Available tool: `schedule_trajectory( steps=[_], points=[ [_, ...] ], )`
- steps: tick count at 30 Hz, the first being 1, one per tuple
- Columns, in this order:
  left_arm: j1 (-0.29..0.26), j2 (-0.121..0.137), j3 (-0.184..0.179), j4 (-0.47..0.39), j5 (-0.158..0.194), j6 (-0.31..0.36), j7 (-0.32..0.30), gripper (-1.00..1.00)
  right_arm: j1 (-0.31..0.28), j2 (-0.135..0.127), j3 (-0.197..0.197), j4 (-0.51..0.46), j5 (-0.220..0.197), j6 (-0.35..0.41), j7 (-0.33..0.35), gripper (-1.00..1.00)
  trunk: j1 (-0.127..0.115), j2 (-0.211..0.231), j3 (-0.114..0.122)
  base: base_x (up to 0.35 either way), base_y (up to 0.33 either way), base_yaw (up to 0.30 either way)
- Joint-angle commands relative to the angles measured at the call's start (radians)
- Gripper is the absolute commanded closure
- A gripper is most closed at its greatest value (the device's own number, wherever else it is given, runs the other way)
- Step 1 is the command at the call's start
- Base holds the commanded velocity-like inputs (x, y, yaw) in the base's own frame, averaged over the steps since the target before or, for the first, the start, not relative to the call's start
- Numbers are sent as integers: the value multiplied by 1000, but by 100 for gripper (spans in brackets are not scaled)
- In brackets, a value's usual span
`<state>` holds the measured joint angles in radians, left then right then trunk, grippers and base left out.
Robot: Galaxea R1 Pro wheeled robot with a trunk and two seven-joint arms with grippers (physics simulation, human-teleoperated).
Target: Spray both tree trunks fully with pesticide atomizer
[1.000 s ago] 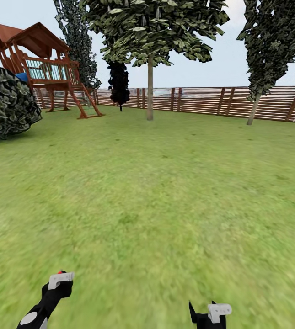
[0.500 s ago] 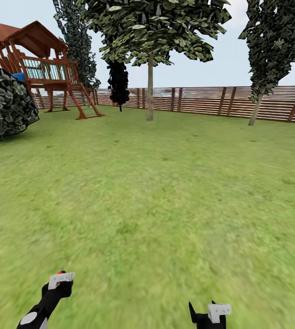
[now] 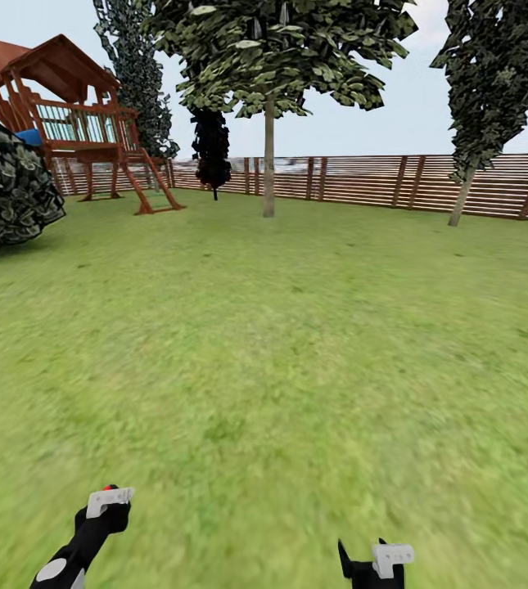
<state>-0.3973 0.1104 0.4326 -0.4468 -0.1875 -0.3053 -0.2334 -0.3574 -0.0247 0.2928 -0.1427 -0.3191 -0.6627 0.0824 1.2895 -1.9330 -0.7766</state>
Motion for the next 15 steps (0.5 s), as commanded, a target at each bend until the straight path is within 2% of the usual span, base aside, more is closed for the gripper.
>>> schedule_trajectory(
  steps=[1, 15],
  points=[
    [0, 0, 0, -1, 0, 0, 0, 100, 0, 0, 0, 0, 0, 0, 0, -100, 0, 0, 0, 337, 0, 0],
    [0, 0, 0, 0, 0, 0, 0, 100, 0, 0, 0, 0, 0, 0, 0, -100, 0, 0, 0, 337, 0, 0]
  ],
)
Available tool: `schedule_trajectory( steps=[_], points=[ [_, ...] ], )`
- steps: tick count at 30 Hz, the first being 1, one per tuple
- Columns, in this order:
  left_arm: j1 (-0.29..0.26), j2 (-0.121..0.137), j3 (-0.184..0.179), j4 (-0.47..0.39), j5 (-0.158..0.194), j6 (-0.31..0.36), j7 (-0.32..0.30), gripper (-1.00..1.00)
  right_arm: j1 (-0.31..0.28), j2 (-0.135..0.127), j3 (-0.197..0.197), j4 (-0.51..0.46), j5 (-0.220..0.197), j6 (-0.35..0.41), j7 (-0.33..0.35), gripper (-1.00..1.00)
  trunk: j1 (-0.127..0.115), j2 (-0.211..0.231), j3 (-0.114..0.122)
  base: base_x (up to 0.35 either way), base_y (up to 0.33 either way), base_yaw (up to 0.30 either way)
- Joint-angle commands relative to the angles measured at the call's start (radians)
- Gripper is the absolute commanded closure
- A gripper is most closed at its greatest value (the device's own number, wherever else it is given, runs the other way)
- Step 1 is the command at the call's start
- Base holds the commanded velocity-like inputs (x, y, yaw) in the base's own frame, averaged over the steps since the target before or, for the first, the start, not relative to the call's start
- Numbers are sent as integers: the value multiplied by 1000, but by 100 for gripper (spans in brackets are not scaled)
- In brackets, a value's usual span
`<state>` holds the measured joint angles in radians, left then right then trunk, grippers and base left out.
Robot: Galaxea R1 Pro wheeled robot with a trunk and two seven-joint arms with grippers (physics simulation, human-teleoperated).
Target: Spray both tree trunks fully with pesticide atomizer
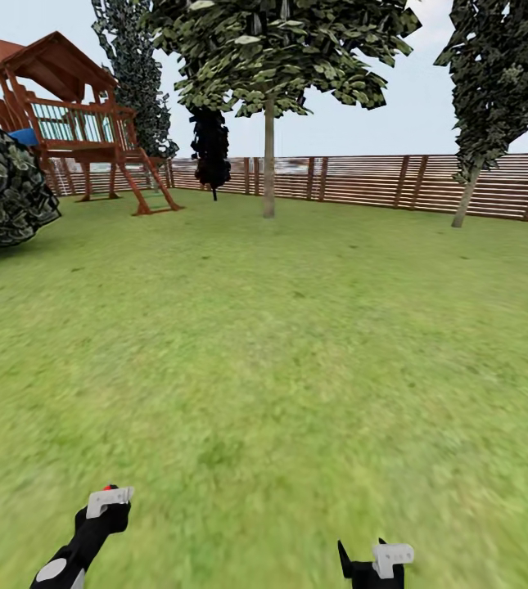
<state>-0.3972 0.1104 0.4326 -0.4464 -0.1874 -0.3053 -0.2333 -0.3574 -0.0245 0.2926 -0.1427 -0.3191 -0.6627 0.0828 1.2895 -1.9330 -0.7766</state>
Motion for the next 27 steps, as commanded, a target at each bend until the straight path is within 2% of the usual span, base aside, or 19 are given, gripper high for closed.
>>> schedule_trajectory(
  steps=[1, 27],
  points=[
    [0, 0, 0, 0, 0, 0, 0, 100, 0, 0, 0, 0, 0, 0, 0, -100, 0, 0, 0, 337, 0, 0],
    [0, 0, 0, -1, 2, 0, 0, 100, 0, 0, 0, 0, 0, 0, 0, -100, 0, 0, 0, 337, 0, 0]
  ],
)
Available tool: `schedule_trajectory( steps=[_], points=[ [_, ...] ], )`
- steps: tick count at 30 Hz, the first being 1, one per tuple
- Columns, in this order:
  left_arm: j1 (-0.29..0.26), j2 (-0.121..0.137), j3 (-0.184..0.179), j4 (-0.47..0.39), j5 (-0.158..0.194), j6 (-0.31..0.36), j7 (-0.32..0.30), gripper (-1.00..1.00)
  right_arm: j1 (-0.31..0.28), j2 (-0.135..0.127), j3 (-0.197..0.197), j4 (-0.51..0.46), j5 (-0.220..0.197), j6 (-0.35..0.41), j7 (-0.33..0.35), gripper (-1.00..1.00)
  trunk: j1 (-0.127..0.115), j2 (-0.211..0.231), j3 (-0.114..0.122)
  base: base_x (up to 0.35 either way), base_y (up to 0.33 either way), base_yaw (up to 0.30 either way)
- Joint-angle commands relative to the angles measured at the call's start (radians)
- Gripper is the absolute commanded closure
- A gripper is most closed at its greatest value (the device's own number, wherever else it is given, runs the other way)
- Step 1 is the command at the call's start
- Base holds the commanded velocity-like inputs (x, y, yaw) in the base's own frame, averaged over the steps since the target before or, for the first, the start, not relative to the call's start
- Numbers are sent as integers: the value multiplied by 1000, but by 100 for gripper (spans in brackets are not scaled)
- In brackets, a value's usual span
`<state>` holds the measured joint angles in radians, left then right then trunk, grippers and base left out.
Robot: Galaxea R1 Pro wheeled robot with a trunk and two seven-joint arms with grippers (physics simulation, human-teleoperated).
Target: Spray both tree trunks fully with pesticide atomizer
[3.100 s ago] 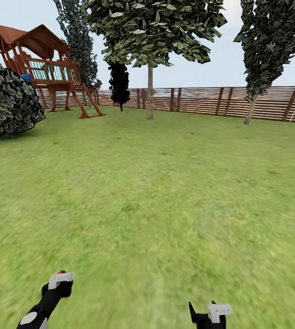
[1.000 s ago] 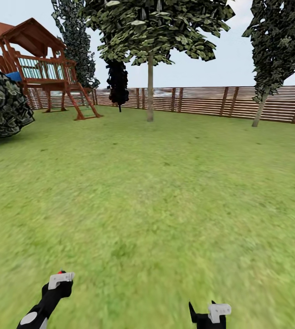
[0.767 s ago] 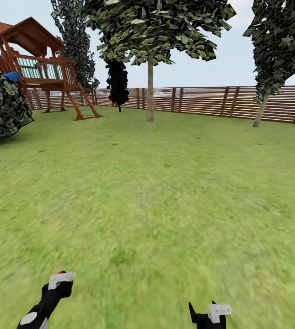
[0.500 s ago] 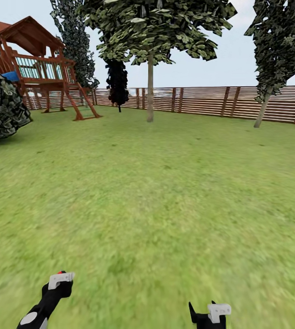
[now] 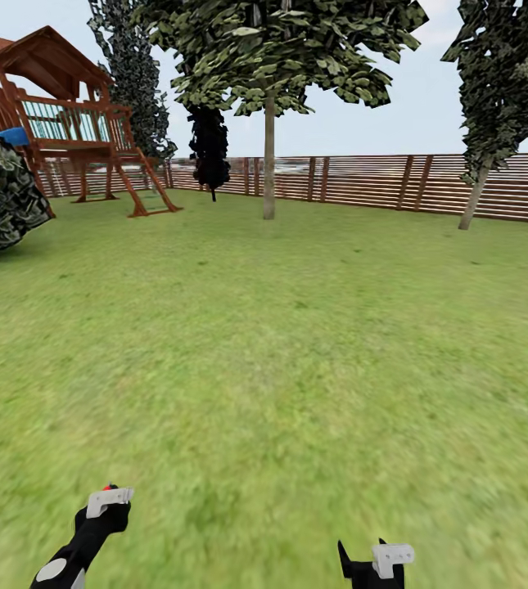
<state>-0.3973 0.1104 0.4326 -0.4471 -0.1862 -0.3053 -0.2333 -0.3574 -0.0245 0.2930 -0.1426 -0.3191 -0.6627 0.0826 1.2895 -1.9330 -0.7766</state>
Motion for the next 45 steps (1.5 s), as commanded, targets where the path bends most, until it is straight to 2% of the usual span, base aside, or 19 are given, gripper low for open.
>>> schedule_trajectory(
  steps=[1, 10, 19, 45],
  points=[
    [0, 0, 0, 0, 0, 0, 0, 100, 0, 0, 0, 0, 0, 0, -1, -100, 0, 0, 0, 337, 0, 0],
    [0, 0, 0, -1, 1, -1, 0, 100, 0, 0, 0, 0, 0, 0, 0, -100, 0, 0, 0, 337, 0, 0],
    [0, 0, 0, 1, -1, 0, 0, 100, 0, 0, 0, 0, 0, 0, -1, -100, 0, 0, -10, 337, 0, 0],
    [0, 0, 0, -1, 1, -2, 0, 100, 0, -2, -2, 1, 0, 0, -1, -100, 0, 0, -11, 337, 0, 0]
  ],
)
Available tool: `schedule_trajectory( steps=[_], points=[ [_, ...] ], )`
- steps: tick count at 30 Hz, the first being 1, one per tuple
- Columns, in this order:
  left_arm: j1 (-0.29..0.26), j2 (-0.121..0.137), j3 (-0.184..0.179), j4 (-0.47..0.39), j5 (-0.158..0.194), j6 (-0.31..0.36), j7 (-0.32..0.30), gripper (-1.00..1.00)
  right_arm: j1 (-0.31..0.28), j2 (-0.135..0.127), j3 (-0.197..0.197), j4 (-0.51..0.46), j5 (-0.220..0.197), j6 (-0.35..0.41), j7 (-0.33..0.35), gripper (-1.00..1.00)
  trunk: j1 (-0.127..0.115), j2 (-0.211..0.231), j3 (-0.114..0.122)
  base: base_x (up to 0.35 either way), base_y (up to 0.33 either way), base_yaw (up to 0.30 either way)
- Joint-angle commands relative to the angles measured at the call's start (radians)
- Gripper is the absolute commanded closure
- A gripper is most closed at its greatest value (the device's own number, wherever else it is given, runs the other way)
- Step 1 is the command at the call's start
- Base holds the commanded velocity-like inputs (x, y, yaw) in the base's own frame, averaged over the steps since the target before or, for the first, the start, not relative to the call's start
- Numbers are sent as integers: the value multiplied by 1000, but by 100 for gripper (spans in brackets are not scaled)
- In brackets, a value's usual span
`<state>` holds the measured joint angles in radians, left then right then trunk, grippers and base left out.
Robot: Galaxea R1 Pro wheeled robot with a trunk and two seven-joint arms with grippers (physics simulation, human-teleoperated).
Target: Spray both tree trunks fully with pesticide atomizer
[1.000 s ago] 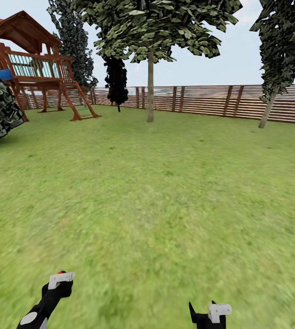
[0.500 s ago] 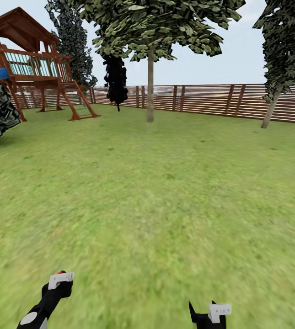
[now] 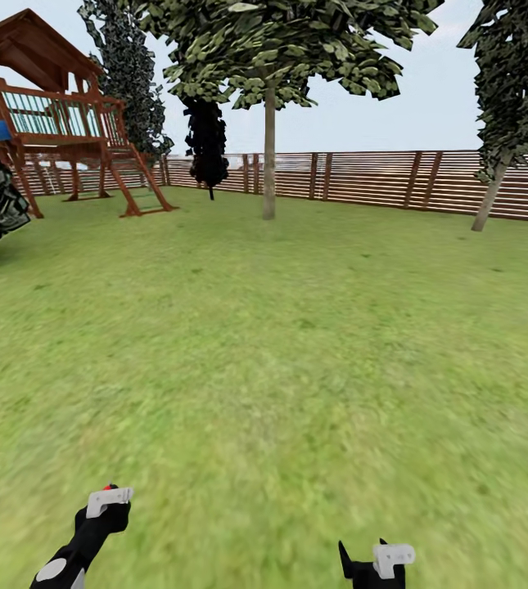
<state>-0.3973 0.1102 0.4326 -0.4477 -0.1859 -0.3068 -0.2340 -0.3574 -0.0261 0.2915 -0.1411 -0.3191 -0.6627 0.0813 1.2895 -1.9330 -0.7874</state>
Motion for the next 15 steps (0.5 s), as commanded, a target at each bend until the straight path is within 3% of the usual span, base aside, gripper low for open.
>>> schedule_trajectory(
  steps=[1, 15],
  points=[
    [0, 0, 0, 0, 0, 0, 0, 100, 0, 0, 0, 0, 0, 0, 0, -100, 0, 0, 0, 337, 0, 0],
    [0, 0, 0, 0, -1, 1, 1, 100, 0, 1, 2, 0, 1, 0, 2, -100, 0, 0, 0, 337, 0, 0]
  ],
)
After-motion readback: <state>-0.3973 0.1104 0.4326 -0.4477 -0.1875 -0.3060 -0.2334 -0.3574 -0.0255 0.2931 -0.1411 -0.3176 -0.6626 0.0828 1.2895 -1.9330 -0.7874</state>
